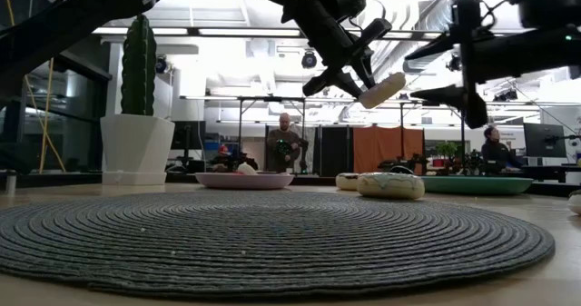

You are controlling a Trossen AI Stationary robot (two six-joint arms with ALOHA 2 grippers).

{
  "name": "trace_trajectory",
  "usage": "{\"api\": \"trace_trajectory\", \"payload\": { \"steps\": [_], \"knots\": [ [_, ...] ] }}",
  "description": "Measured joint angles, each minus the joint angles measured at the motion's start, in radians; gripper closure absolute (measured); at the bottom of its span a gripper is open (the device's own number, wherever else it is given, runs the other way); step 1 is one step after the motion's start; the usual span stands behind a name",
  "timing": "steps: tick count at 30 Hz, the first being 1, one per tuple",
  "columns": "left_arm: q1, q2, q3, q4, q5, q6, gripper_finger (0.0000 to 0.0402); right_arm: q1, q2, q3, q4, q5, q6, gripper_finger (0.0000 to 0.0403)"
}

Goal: Pick & Place donuts
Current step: Put the large purple doughnut on the blue plate

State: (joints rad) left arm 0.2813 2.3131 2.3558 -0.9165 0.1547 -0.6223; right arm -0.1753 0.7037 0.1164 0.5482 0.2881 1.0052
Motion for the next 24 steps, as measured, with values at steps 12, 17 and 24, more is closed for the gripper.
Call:
{"api": "trace_trajectory", "payload": {
  "steps": [12, 17, 24],
  "knots": [
    [0.000, 0.000, 0.000, -0.007, 0.000, 0.027, 0.0319, -0.029, 0.224, 0.135, 0.001, -0.036, -0.041, 0.0120],
    [0.000, 0.000, 0.000, -0.007, 0.001, 0.027, 0.0319, -0.041, 0.227, 0.135, 0.002, -0.013, -0.039, 0.0144],
    [0.000, 0.000, 0.000, -0.006, 0.001, 0.027, 0.0319, -0.073, 0.227, 0.135, -0.002, -0.067, -0.034, 0.0184]
  ]
}}
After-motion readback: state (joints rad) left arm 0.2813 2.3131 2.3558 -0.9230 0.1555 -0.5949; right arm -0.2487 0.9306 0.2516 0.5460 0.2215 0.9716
